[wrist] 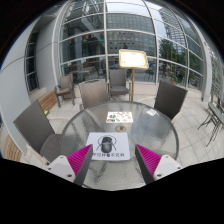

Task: Arrange mouse

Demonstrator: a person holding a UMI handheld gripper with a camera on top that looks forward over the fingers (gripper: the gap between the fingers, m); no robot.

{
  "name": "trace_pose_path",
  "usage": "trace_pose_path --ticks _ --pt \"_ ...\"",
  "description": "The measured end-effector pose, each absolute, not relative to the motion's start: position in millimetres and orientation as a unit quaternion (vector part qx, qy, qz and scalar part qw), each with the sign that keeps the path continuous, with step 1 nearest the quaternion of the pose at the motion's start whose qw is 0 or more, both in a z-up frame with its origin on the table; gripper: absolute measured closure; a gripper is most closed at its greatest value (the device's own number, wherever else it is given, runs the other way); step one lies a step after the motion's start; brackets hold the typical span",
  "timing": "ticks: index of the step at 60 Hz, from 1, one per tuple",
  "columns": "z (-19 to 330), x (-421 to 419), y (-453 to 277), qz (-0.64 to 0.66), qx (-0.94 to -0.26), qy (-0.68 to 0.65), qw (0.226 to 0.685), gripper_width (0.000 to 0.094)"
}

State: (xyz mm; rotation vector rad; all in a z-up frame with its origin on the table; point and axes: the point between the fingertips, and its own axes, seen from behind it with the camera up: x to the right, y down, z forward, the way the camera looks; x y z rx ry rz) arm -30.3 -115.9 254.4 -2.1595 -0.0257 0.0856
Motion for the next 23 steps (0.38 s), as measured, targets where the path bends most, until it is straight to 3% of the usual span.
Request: trace_pose_path --ticks 23 --pt "251.7 -21.9 -126.7 0.033 -0.881 -0.006 0.471 0.0080"
